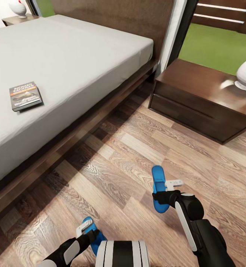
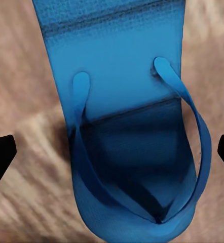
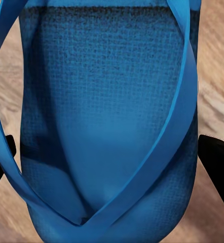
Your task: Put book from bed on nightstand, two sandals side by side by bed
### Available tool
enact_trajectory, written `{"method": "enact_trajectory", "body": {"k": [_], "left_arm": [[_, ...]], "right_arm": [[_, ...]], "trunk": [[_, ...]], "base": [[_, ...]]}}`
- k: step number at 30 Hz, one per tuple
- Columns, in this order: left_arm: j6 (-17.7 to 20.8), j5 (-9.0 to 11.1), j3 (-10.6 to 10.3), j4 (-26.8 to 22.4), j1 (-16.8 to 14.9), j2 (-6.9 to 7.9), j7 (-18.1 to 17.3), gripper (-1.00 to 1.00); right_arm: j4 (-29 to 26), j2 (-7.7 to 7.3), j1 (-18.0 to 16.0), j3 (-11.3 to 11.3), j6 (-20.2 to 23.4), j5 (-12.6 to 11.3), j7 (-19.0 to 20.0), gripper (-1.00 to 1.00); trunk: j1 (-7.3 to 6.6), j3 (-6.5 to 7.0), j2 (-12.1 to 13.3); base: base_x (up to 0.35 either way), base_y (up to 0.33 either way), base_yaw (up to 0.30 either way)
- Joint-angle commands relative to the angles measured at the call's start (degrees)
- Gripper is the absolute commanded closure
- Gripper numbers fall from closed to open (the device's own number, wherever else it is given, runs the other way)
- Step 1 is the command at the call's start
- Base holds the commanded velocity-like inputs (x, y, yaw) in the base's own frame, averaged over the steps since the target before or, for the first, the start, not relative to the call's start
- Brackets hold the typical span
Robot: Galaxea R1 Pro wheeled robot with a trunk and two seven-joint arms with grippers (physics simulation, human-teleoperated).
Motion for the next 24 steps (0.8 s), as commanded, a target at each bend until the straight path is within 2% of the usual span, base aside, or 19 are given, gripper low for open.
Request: {"method": "enact_trajectory", "body": {"k": [1,8,18,24], "left_arm": [[0.2,0.4,0.0,-0.1,0.0,-0.07,-0.1,-1.0],[0.2,0.4,0.0,-0.1,0.0,-0.55,-0.1,-1.0],[-1.8,0.4,0.0,-0.1,0.0,-1.41,-0.1,-1.0],[-2.0,0.4,0.0,-0.1,0.0,-1.58,-0.1,-1.0]], "right_arm": [[0.0,0.02,0.0,0.0,0.2,0.0,0.0,1.0],[0.0,0.0,0.0,0.0,0.2,0.0,0.0,1.0],[0.0,0.02,0.0,0.0,0.2,0.0,0.0,1.0],[0.0,0.0,0.0,0.0,0.2,0.0,0.0,1.0]], "trunk": [[0.01,-0.26,0.0],[0.01,-0.26,0.0],[0.01,-0.26,0.0],[0.14,-1.37,-0.1]], "base": [[0.0,0.0,0.0],[0.0,0.0,0.0],[0.0,0.0,0.0],[0.0,0.0,0.0]]}}
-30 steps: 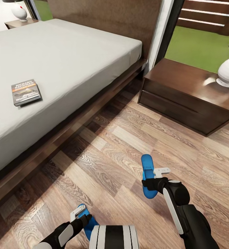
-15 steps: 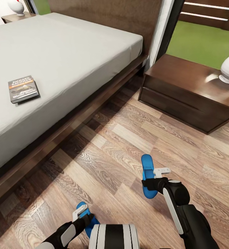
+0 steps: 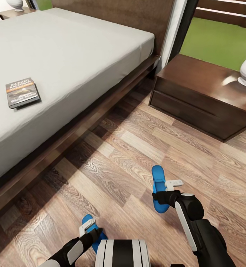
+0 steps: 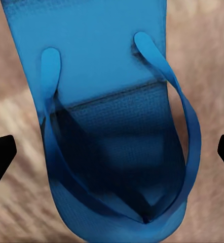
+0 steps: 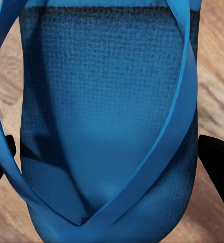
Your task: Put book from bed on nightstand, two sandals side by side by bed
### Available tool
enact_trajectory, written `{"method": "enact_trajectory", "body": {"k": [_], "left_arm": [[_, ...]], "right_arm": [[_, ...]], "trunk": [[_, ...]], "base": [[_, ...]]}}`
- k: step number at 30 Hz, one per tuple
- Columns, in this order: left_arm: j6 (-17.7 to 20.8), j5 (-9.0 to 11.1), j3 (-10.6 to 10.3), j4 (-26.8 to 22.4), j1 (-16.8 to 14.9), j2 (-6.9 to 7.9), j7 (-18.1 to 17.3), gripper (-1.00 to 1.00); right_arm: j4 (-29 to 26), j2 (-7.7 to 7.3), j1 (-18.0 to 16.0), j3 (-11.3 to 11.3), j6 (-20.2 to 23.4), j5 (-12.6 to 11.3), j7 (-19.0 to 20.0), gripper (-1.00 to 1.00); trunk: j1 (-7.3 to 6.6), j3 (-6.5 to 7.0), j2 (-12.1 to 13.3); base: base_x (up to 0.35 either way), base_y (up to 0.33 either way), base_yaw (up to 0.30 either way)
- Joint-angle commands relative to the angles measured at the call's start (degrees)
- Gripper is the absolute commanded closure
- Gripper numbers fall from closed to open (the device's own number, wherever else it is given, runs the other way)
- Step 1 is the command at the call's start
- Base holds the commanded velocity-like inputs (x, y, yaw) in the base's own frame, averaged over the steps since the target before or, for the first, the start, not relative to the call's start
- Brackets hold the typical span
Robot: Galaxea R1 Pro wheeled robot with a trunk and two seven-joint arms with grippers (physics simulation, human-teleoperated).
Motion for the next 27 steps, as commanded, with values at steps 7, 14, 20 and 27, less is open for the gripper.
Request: {"method": "enact_trajectory", "body": {"k": [7,14,20,27], "left_arm": [[0.2,0.4,0.0,-0.1,0.0,-0.03,-0.1,-1.0],[0.2,0.4,0.0,-0.1,0.0,0.03,-0.1,-1.0],[0.2,0.4,0.0,-0.1,0.0,0.03,-0.1,-1.0],[0.2,0.4,0.0,-0.1,0.0,0.05,-0.1,-1.0]], "right_arm": [[-0.1,-0.01,0.0,0.0,0.2,0.0,0.0,1.0],[0.0,-0.02,0.0,0.0,0.2,0.0,0.0,1.0],[0.0,-0.01,0.0,0.0,0.2,-0.1,0.0,1.0],[0.0,-0.02,0.0,0.0,0.2,-0.1,0.0,1.0]], "trunk": [[-0.01,-0.03,0.0],[0.02,-0.25,0.0],[0.07,-0.7,-0.1],[0.07,-0.7,-0.1]], "base": [[0.0,0.0,0.0],[0.0,0.0,0.0],[0.0,0.0,0.0],[0.0,0.0,0.0]]}}
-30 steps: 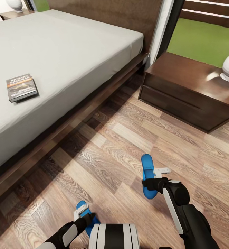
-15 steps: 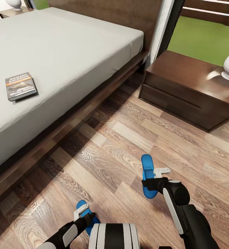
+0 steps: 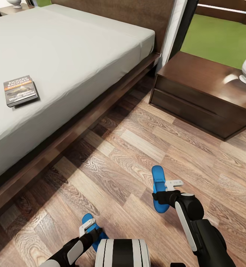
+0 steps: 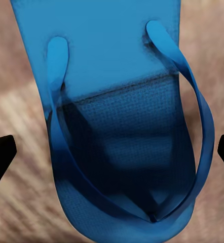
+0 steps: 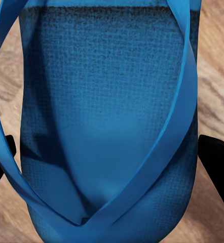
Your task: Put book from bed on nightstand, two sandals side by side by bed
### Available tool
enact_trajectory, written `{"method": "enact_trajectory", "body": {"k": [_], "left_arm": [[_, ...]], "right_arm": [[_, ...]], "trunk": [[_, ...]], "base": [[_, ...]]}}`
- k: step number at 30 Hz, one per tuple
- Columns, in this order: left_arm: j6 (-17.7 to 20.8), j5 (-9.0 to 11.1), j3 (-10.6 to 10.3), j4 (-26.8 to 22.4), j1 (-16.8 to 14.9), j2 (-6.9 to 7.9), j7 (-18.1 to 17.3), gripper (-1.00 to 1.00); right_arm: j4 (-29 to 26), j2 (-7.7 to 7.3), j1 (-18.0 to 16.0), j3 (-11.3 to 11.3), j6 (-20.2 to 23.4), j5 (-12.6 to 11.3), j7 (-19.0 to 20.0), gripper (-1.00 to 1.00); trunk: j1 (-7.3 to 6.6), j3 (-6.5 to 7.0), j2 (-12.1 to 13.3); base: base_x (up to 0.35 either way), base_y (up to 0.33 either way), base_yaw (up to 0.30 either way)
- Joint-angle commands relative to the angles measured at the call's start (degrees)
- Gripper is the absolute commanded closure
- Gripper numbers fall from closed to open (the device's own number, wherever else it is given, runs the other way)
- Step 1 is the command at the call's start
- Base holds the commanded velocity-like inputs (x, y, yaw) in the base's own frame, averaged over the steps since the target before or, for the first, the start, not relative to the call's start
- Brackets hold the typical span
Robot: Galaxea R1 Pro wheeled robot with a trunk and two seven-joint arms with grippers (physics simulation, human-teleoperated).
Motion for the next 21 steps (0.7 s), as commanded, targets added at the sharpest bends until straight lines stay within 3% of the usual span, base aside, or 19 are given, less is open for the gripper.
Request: {"method": "enact_trajectory", "body": {"k": [1,8,9,21], "left_arm": [[0.3,0.4,0.0,-0.1,0.0,0.01,-0.1,-1.0],[0.2,0.4,0.0,-0.1,0.0,0.01,-0.1,-1.0],[0.2,0.4,0.0,-0.1,0.0,0.01,-0.1,1.0],[0.2,0.5,0.0,-0.1,0.0,0.01,-0.1,1.0]], "right_arm": [[0.0,0.01,0.0,0.0,0.2,-0.1,0.0,1.0],[0.0,0.0,0.0,0.0,0.2,0.0,0.0,1.0],[0.0,0.0,0.0,0.0,0.2,0.0,0.0,1.0],[0.0,0.0,0.0,0.0,0.2,0.0,0.0,1.0]], "trunk": [[-0.01,-0.03,0.0],[-0.01,-0.03,0.0],[-0.01,-0.03,0.0],[-0.01,-0.03,0.0]], "base": [[0.0,0.0,0.0],[0.0,0.0,0.0],[0.0,0.0,0.0],[0.0,0.0,0.0]]}}
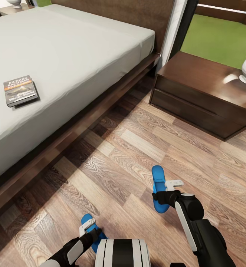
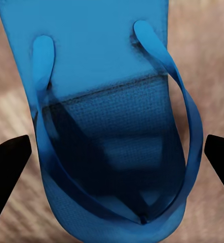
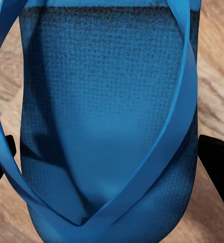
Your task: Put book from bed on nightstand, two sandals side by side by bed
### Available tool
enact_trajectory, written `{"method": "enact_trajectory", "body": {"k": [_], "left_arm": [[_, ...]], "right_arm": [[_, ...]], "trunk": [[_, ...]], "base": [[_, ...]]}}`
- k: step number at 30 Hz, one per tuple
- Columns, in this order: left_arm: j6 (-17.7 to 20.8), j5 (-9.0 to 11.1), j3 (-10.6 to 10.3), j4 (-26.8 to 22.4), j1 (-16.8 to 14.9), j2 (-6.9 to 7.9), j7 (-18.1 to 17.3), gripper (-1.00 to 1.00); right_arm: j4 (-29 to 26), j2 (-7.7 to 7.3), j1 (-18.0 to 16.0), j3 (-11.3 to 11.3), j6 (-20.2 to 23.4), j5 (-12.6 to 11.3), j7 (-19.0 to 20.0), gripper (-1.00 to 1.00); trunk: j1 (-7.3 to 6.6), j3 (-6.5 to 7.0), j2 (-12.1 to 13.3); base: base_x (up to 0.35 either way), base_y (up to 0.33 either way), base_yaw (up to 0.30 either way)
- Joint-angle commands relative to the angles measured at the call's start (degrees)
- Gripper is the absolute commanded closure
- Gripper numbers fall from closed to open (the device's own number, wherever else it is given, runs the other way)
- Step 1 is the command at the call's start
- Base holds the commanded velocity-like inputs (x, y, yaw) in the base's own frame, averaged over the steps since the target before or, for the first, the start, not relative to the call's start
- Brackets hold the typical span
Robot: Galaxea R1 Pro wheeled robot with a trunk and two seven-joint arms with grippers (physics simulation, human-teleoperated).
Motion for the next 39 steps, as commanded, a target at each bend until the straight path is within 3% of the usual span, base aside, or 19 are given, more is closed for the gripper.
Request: {"method": "enact_trajectory", "body": {"k": [1,39], "left_arm": [[0.3,0.3,0.1,0.0,0.0,0.02,0.0,1.0],[0.2,0.3,0.1,0.0,0.0,0.18,0.1,1.0]], "right_arm": [[0.0,0.01,0.0,0.0,0.2,0.0,0.0,1.0],[0.0,0.01,0.0,0.0,0.2,-0.1,0.0,1.0]], "trunk": [[-0.01,-0.03,0.0],[-0.03,0.19,0.0]], "base": [[0.0,0.0,0.0],[0.0,0.0,0.0]]}}
